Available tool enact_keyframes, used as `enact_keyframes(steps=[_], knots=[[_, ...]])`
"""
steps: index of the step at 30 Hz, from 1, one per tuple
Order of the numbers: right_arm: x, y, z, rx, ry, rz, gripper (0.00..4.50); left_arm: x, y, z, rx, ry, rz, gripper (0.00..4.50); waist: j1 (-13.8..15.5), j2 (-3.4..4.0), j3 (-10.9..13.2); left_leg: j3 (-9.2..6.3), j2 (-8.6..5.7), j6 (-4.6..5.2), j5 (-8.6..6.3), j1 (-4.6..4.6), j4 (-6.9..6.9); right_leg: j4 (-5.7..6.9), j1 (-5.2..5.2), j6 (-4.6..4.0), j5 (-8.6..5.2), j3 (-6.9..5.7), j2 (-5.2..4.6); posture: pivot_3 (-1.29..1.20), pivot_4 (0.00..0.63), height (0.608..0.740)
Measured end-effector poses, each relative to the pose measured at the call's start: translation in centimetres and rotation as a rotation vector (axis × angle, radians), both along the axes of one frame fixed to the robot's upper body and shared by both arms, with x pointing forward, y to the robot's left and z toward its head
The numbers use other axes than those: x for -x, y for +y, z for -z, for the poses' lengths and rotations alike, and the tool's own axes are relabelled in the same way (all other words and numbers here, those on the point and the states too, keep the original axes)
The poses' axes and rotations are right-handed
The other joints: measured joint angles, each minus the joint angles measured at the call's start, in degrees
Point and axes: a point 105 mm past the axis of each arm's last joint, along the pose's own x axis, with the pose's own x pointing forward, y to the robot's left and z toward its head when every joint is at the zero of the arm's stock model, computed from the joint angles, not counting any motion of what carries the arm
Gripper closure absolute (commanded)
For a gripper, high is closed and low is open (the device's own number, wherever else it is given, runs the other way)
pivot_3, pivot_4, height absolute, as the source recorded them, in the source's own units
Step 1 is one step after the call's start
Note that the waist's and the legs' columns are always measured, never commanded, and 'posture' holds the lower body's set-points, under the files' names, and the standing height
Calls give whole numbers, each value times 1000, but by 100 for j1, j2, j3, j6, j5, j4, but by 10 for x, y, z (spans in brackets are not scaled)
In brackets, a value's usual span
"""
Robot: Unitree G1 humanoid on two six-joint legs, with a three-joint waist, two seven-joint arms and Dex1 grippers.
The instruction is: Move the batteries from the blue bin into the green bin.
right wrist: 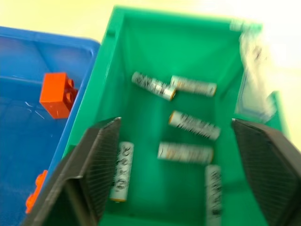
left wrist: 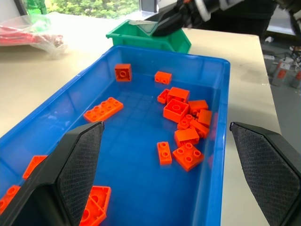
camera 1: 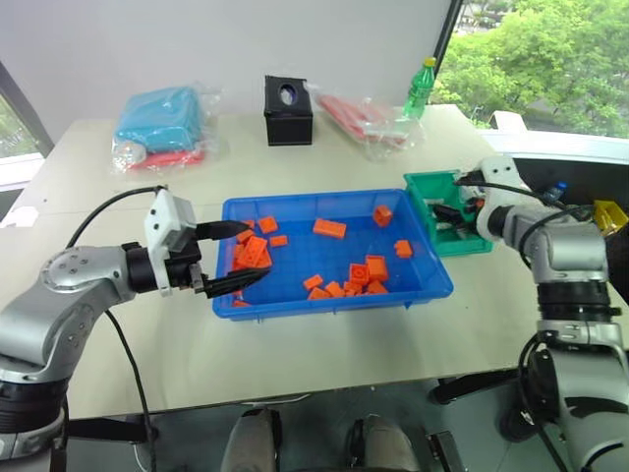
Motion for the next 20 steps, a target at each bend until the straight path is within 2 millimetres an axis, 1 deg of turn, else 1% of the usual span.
enact_keyframes(steps=[2,4,5,8,10,13,15,20], knots=[[11,-4,-16,34,-56,-114,915,-1,3,0,-1,5,-4,0,2,-3,-1,-1,0,0,0,0,-1,-2,1,0,0,-1,0,0,150,630],[28,-5,-25,49,-76,-253,915,0,6,-1,-14,9,-6,0,-4,-8,0,-2,1,0,0,3,-1,-2,5,1,0,-1,0,0,150,630],[42,-7,-28,58,-65,-340,915,0,10,-3,-20,7,-12,0,0,-10,0,-2,1,0,0,4,-1,-4,7,1,0,-1,0,0,150,630],[74,-8,-24,87,13,-526,915,-1,25,-12,-36,-3,-41,0,-12,-9,1,-2,4,-1,-1,14,-4,-7,12,0,-1,-2,0,0,150,630],[86,-5,-20,99,55,-606,915,-1,32,-16,-42,-5,-54,0,-26,-7,2,-1,7,-2,-2,19,-6,-8,12,-3,-3,-2,0,0,150,630],[98,4,-19,61,73,-693,915,-1,41,-21,-48,-12,-80,0,-36,-8,3,-9,10,-3,-2,19,-6,-8,11,-13,-8,-2,-2,0,150,630],[102,7,-21,52,66,-716,915,-1,46,-25,-53,-19,-99,0,-17,-5,5,-12,10,-3,-2,19,-5,-9,11,-14,-8,-2,-4,0,150,630],[96,10,-23,8,16,-683,915,2,58,-29,-56,-25,-145,0,6,1,11,-11,8,-11,-7,16,-3,-11,12,-16,-9,-2,-7,0,150,630]])
